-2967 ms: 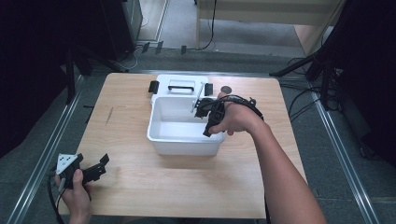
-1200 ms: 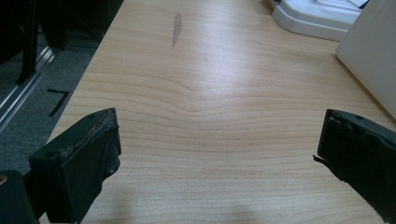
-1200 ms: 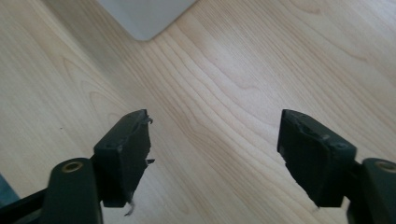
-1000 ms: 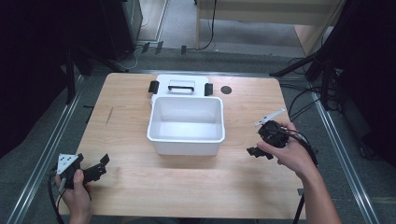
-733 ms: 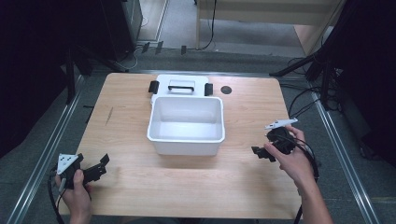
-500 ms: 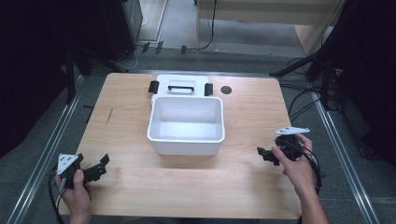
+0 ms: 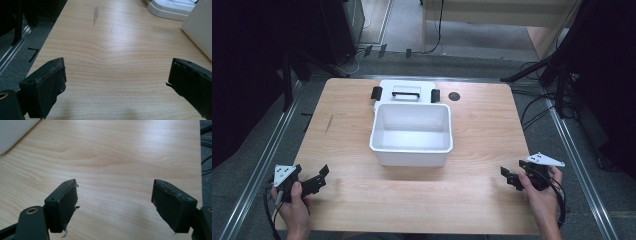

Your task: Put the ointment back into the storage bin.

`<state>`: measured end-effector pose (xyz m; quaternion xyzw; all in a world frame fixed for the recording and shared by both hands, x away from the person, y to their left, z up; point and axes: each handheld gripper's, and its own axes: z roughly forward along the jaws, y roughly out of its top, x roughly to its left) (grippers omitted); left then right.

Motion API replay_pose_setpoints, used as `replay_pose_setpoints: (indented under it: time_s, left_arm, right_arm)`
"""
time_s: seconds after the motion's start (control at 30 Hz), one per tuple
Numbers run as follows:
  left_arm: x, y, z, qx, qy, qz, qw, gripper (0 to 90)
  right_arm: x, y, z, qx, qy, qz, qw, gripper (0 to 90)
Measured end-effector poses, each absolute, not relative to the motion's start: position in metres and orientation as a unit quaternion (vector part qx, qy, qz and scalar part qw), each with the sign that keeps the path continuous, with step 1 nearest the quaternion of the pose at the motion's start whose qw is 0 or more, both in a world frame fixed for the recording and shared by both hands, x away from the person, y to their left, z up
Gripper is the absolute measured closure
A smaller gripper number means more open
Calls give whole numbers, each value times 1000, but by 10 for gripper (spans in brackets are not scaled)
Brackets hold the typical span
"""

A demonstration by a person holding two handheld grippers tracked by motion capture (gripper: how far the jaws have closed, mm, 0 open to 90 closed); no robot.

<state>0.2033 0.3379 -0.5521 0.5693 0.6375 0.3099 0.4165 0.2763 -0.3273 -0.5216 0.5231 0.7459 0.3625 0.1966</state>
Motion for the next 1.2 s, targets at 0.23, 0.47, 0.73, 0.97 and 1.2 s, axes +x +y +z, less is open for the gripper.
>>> replay_pose_setpoints:
  time_s: [0.23, 0.47, 0.73, 0.97, 1.2]
  left_arm:
    - [202, 337, -552, 566, 638, 319, 413, 0]
    - [202, 336, -552, 564, 640, 325, 409, 0]
    - [202, 336, -552, 564, 640, 324, 409, 0]
    - [202, 336, -552, 564, 639, 324, 410, 0]
    - [203, 336, -552, 566, 640, 323, 408, 0]
  right_arm:
    - [258, -342, -537, 537, 727, 373, 208, 207]
    - [242, -352, -544, 542, 712, 389, 218, 203]
    - [224, -361, -546, 544, 701, 398, 231, 203]
    - [215, -365, -548, 549, 692, 405, 236, 205]
    - [212, -354, -548, 539, 704, 382, 261, 198]
